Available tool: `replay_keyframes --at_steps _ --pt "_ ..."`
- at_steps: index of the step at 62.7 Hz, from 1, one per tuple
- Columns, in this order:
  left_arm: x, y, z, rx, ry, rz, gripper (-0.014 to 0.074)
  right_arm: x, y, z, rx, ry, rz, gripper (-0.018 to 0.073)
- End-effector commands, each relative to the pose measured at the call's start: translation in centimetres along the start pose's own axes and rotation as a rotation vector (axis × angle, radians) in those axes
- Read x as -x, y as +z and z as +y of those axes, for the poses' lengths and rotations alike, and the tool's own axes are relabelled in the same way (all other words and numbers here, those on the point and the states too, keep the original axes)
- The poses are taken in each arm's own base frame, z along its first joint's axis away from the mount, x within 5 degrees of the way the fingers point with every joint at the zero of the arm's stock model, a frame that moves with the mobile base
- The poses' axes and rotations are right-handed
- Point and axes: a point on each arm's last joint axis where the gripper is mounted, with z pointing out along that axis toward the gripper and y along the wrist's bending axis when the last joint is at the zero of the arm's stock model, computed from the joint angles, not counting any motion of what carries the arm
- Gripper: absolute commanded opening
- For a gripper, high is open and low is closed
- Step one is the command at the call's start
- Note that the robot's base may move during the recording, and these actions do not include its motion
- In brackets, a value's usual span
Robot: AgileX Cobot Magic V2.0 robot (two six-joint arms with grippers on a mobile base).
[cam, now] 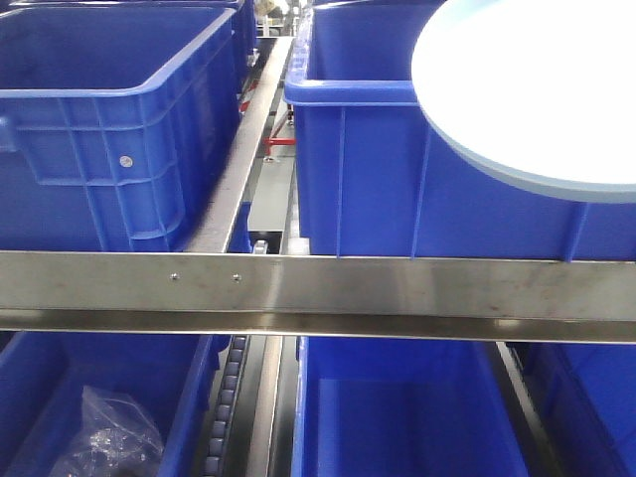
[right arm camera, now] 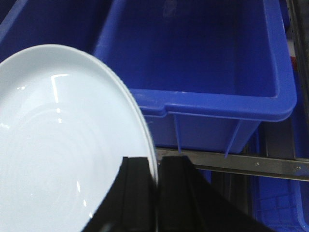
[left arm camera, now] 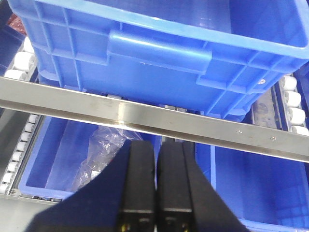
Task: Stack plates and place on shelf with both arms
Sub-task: 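Position the held plate stack above the blue crate on the shelf, then lower the plate stack into the blue crate and open the right gripper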
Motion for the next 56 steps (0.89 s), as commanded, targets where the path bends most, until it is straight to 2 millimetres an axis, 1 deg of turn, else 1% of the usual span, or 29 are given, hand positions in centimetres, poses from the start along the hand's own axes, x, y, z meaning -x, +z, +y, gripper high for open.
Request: replay_keyframes --at_steps 1,25,33,38,44,51,56 --pt "1.6 -0.4 -0.4 -0.019 -0.007 -0.105 0.009 1.7 -0.6 0.2 0.01 0.003 -0.127 0.0056" --pt "1.6 -0.4 -0.4 -0.019 -0.007 -0.105 0.009 1.9 -0.6 0.2 0.011 0.003 -0.145 0.0056" --pt "1.6 -0.4 -0.4 -0.019 -0.007 -0.105 0.009 2.4 -0.6 0.2 0.015 0.004 -0.19 0.0056" --pt "1.6 -0.4 -0.4 -0.019 -0.007 -0.105 0.009 3.1 -0.3 0.3 0.017 0.004 -0.217 0.0056" --pt "1.6 -0.4 -0.4 -0.019 -0.007 -0.105 0.009 4.5 0.4 0.5 0.018 0.004 -0.233 0.0056" --pt "1.6 -0.4 -0.4 -0.019 -0.007 -0.105 0.009 6.5 2.1 0.7 0.017 0.004 -0.227 0.0056" --pt "1.6 -0.4 -0.4 -0.019 -0.007 -0.105 0.009 8.4 3.3 1.0 0.018 0.004 -0.243 0.0056"
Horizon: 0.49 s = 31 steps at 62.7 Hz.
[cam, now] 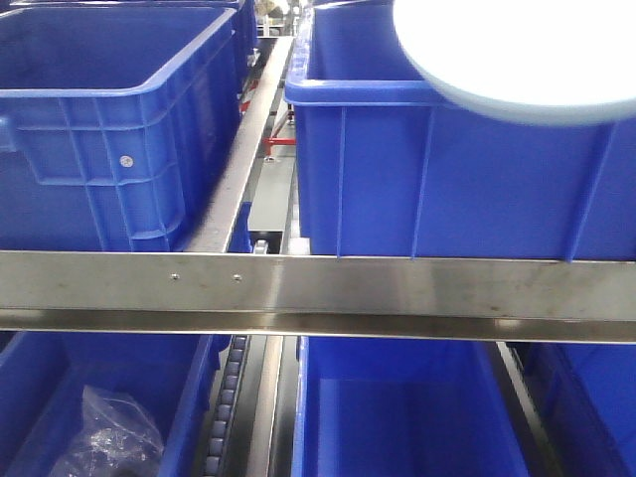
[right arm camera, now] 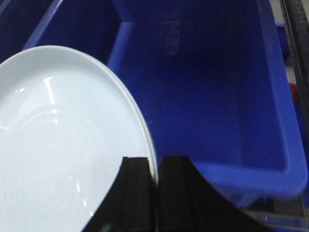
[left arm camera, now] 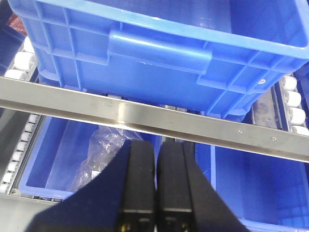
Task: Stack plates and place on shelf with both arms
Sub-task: 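Lower the plate stack into the blue crate and open the right gripper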
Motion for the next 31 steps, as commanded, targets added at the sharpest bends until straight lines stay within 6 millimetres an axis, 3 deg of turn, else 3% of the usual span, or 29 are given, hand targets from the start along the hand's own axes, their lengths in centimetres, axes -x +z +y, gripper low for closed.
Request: replay_keyframes --at_steps 1,16,31 --pt "1.6 -0.4 -0.4 -0.019 -0.007 -0.105 0.009 4.3 0.9 0.5 0.015 0.003 -0.177 0.0056" --pt "1.6 -0.4 -0.4 -0.019 -0.007 -0.105 0.009 9.0 6.3 1.0 0.017 0.003 -0.205 0.0056" --pt "1.6 -0.4 -0.4 -0.019 -0.007 -0.105 0.009 11.0 12.3 0.1 -0.015 0.013 -0.184 0.0057"
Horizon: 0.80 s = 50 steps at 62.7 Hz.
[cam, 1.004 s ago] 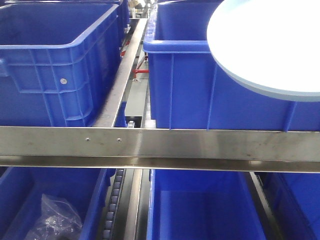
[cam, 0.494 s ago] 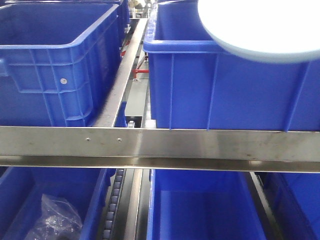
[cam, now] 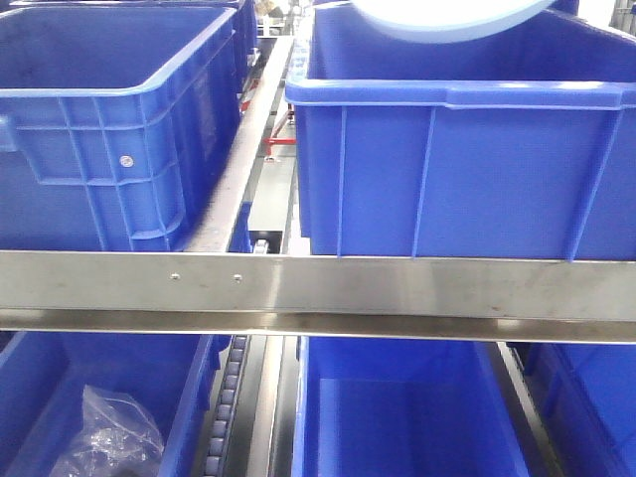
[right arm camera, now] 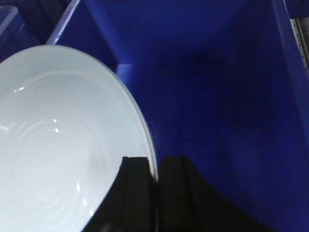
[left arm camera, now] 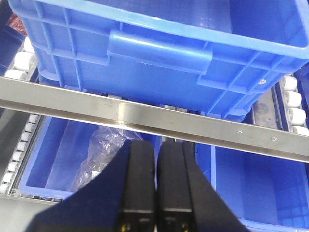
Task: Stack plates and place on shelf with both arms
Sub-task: 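Lower the plate stack into the blue crate and open the right gripper, then raise the open right gripper up and away from the crate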
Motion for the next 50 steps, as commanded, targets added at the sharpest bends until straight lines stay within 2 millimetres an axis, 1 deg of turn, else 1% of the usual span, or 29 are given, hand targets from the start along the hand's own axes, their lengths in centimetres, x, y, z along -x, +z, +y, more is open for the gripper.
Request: replay_keyframes --at_steps 1,5,8,12,15,16,18,21,29,35,38,43,44,45,46,50 --pt "1.6 -0.4 -0.4 -0.019 -0.007 -0.105 0.009 3.5 0.1 -0.4 -0.003 0.009 -0.169 0.0058" --pt "1.6 -0.4 -0.4 -0.019 -0.007 -0.105 0.009 3.7 0.9 -0.9 -0.016 0.013 -0.161 0.0071" --pt "1.6 -0.4 -0.4 -0.019 -0.007 -0.105 0.009 3.7 1.4 -1.3 -0.026 0.016 -0.157 0.0122" --pt "1.6 -0.4 -0.4 -0.019 -0.007 -0.105 0.009 3.8 1.7 -1.6 -0.032 0.016 -0.16 0.0256" --pt "1.6 -0.4 -0.4 -0.019 -0.007 -0.105 0.009 3.9 1.7 -1.8 -0.037 0.018 -0.164 0.0379" --pt "1.6 -0.4 -0.4 -0.019 -0.007 -0.105 0.009 3.9 1.6 -1.8 -0.036 0.018 -0.166 0.0442" --pt "1.6 -0.4 -0.4 -0.019 -0.007 -0.105 0.009 4.1 1.3 -1.7 -0.035 0.017 -0.17 0.0538" --pt "1.6 -0.4 -0.4 -0.019 -0.007 -0.105 0.009 4.3 0.8 -1.7 -0.036 0.017 -0.176 0.0636" --pt "1.6 -0.4 -0.4 -0.019 -0.007 -0.105 0.009 5.1 -1.5 -1.3 -0.03 0.015 -0.179 0.0594" --pt "1.6 -0.4 -0.4 -0.019 -0.007 -0.105 0.009 5.5 -4.2 -1.0 -0.025 0.013 -0.181 0.0582" --pt "1.6 -0.4 -0.4 -0.019 -0.007 -0.105 0.009 5.6 -6.1 -0.8 -0.021 0.012 -0.208 0.0573" --pt "1.6 -0.4 -0.4 -0.019 -0.007 -0.105 0.009 4.7 -8.6 -0.8 -0.018 0.011 -0.249 0.0552" --pt "1.6 -0.4 -0.4 -0.019 -0.007 -0.105 0.009 4.7 -9.4 -0.7 -0.016 0.01 -0.269 0.0544" --pt "1.6 -0.4 -0.4 -0.019 -0.007 -0.105 0.009 4.2 -9.7 -0.8 -0.016 0.011 -0.275 0.0538" --pt "1.6 -0.4 -0.4 -0.019 -0.007 -0.105 0.009 4.1 -10.6 -0.7 -0.013 0.01 -0.297 0.0527" --pt "1.6 -0.4 -0.4 -0.019 -0.007 -0.105 0.009 2.7 -12.6 -0.8 -0.011 0.009 -0.345 0.0487"
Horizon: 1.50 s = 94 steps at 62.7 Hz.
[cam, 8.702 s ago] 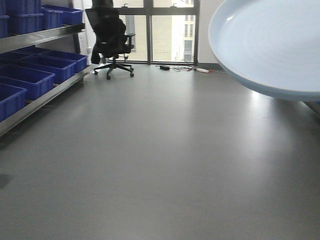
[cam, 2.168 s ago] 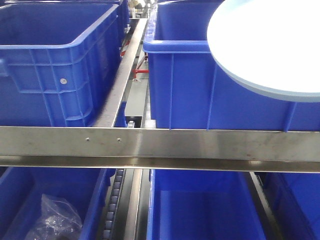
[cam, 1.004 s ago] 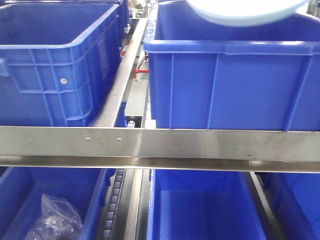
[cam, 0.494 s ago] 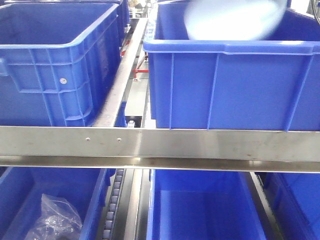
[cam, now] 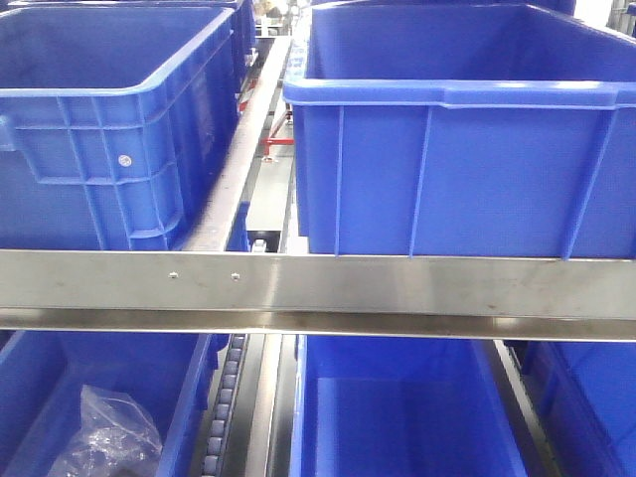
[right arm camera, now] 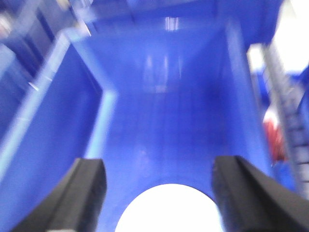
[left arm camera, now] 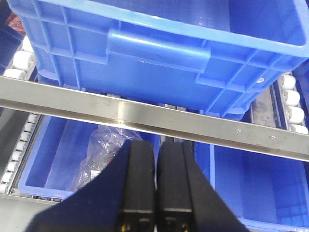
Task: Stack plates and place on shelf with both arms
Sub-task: 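Raise the open right gripper up and away from the crate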
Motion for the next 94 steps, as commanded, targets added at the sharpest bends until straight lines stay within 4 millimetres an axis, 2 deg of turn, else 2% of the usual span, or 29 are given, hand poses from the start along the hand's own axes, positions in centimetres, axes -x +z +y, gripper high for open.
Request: replay_keyframes --at_steps 1,10,17,20,29,35,81,87,94 --pt "1.6 -0.4 -0.4 -0.019 -0.007 -0.105 0.009 1.1 -4.4 0.1 0.018 -0.003 -0.209 0.0471" --pt "1.6 -0.4 -0.4 -0.019 -0.007 -0.105 0.009 -2.7 -9.7 -1.0 -0.002 0.0 -0.298 0.0298" --pt "1.6 -0.4 -0.4 -0.019 -0.007 -0.105 0.009 -6.4 -12.5 -2.4 -0.072 0.007 -0.293 0.0099" --pt "1.6 -0.4 -0.4 -0.019 -0.007 -0.105 0.009 -7.9 -13.5 -3.0 -0.108 0.011 -0.294 0.0043" --pt "1.6 -0.4 -0.4 -0.019 -0.007 -0.105 0.009 -11.8 -15.4 -4.0 -0.177 0.018 -0.3 0.0057" --pt "1.6 -0.4 -0.4 -0.019 -0.007 -0.105 0.009 -13.1 -16.0 -4.0 -0.179 0.018 -0.299 0.0057" --pt "1.6 -0.4 -0.4 -0.019 -0.007 -0.105 0.009 -13.7 -16.5 -3.9 -0.176 0.018 -0.297 0.0057" --pt "1.6 -0.4 -0.4 -0.019 -0.007 -0.105 0.009 -14.8 -17.4 -3.9 -0.172 0.014 -0.326 0.0057" --pt "1.6 -0.4 -0.4 -0.019 -0.007 -0.105 0.009 -17.6 -17.6 -4.2 -0.173 0.014 -0.332 0.0057"
